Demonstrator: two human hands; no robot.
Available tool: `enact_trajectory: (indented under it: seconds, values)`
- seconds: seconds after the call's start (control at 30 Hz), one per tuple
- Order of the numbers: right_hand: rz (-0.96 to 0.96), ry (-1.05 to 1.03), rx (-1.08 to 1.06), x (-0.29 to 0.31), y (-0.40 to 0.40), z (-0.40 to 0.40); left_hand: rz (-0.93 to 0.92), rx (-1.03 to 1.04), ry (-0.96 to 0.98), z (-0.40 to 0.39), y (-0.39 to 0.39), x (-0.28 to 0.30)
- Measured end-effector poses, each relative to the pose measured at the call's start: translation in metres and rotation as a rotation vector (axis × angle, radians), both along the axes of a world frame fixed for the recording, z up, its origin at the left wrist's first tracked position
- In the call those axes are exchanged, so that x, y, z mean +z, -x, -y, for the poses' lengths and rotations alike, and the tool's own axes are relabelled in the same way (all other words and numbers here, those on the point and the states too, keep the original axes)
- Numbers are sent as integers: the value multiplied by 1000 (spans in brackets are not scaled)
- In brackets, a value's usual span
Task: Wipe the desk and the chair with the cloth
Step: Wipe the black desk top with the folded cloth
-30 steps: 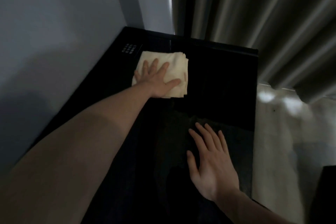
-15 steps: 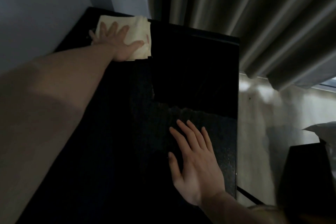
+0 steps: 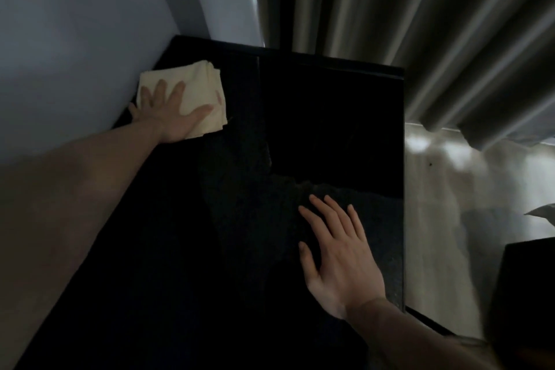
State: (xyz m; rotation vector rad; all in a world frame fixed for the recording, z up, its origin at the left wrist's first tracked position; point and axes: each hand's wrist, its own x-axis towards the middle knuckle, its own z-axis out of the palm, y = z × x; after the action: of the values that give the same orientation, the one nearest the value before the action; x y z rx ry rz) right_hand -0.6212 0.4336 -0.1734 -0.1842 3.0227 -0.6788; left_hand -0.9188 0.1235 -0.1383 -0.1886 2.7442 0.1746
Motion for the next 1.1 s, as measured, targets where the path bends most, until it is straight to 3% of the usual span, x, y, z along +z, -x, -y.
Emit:
enact_trajectory:
  seconds: [0.7, 0.8, 0.93, 1.1]
  values:
    - [-186, -29, -22, 0, -16, 9, -16, 96, 13, 143, -333, -16]
    - [-246, 119, -39, 12, -53, 41, -4, 105, -9, 156, -390, -12]
    - [-123, 282, 123, 27, -144, 115, 21, 121, -32, 168, -461, -8]
    - [89, 239, 313, 29, -251, 168, 62, 142, -23, 176, -543, -1]
